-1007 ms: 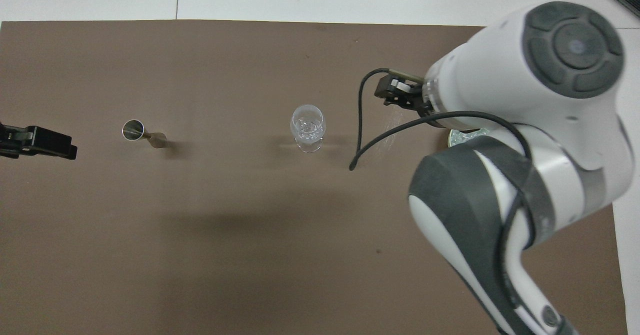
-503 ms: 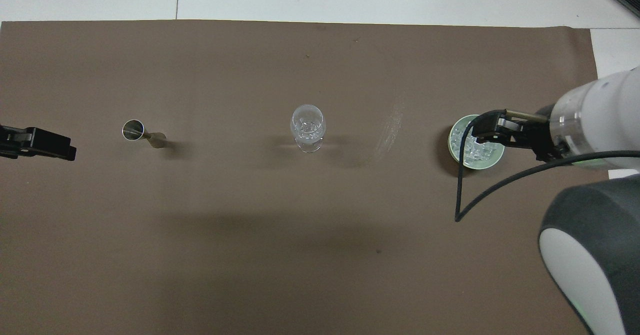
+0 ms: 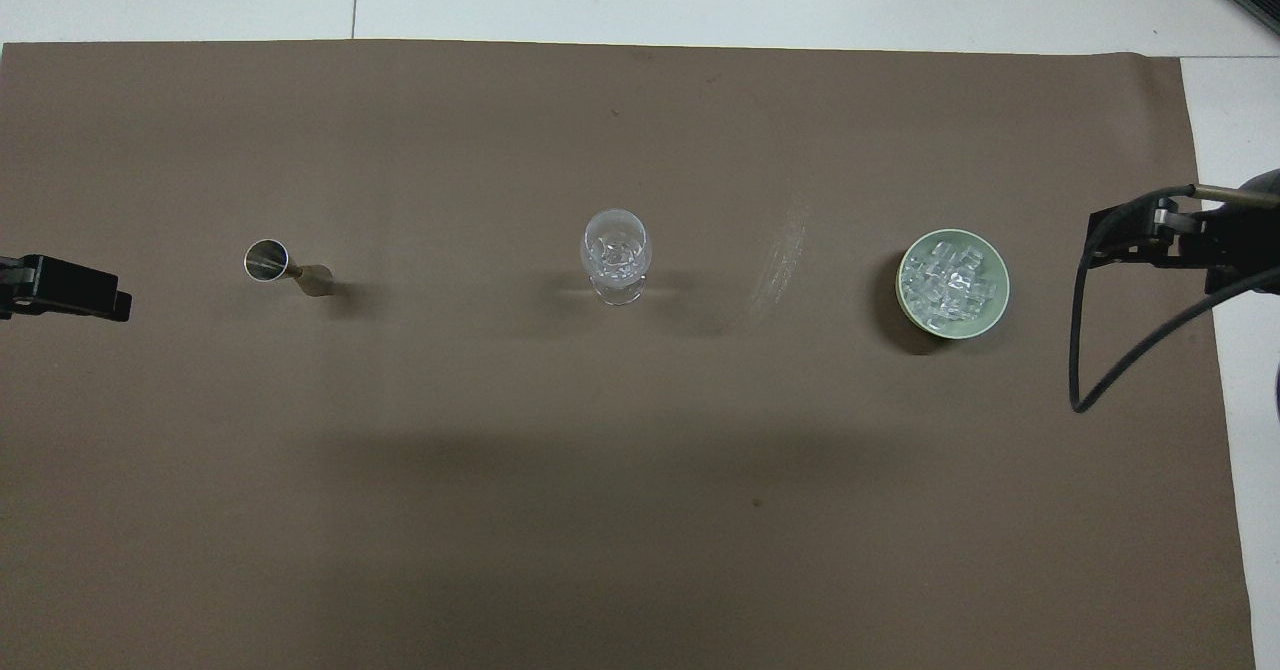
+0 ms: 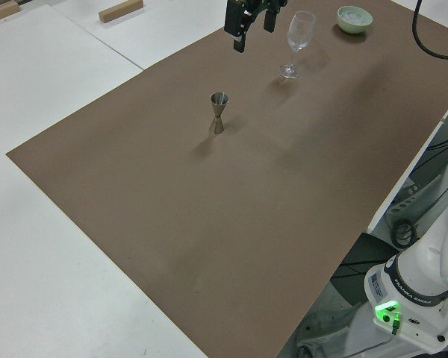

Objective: Pour wine and add ice with both arms

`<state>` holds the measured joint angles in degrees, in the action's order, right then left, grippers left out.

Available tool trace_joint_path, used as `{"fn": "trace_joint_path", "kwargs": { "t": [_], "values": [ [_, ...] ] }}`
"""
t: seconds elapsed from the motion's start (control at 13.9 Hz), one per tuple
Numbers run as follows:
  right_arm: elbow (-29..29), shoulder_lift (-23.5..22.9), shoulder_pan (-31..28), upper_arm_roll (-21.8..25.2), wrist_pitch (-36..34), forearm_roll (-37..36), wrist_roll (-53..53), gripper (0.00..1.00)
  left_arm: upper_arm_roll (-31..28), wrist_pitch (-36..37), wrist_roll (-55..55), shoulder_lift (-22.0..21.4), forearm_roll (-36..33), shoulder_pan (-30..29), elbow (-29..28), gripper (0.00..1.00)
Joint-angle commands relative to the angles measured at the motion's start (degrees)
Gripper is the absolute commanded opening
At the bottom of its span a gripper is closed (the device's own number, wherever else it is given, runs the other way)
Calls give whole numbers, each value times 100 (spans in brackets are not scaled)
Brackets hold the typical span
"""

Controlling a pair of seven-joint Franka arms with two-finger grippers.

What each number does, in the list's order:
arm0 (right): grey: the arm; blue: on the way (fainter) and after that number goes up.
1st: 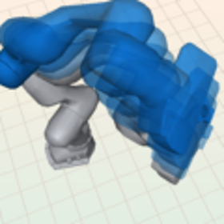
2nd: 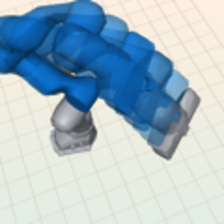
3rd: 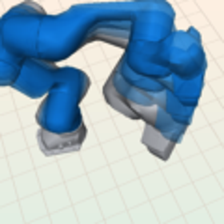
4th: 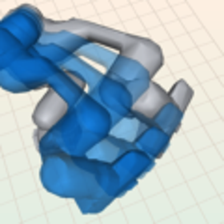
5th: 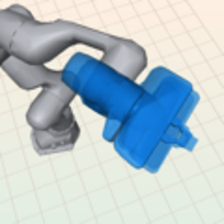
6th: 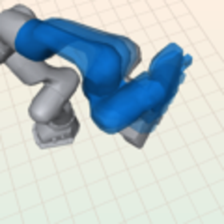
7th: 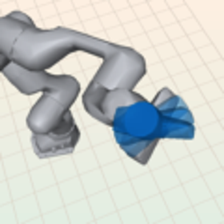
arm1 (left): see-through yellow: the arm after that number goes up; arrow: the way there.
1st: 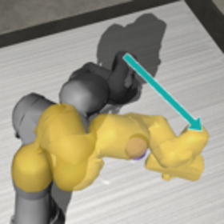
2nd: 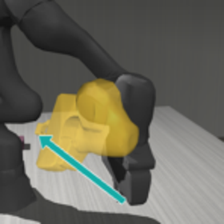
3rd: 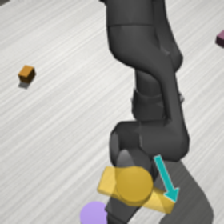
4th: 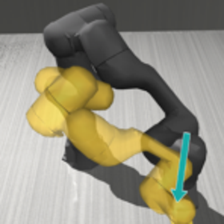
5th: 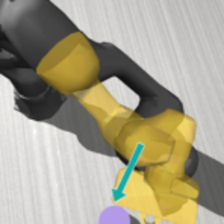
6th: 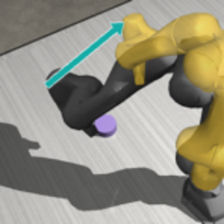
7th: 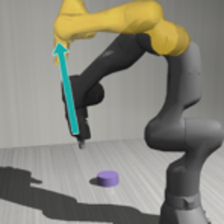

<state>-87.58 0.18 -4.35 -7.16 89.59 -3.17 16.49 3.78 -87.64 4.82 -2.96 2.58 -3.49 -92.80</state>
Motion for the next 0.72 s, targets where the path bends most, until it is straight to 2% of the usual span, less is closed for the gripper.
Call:
{"fn": "trace_joint_path", "kwargs": {
  "t": [0.0,0.65],
  "values": [
    [145,-79,-66,-66,-196,62,-198,100,53,125,89,-143,-126,33,-80,100],
    [-496,308,-31,-49,59,80,-190,100,53,116,72,-143,-118,42,-80,100]
  ]
}}
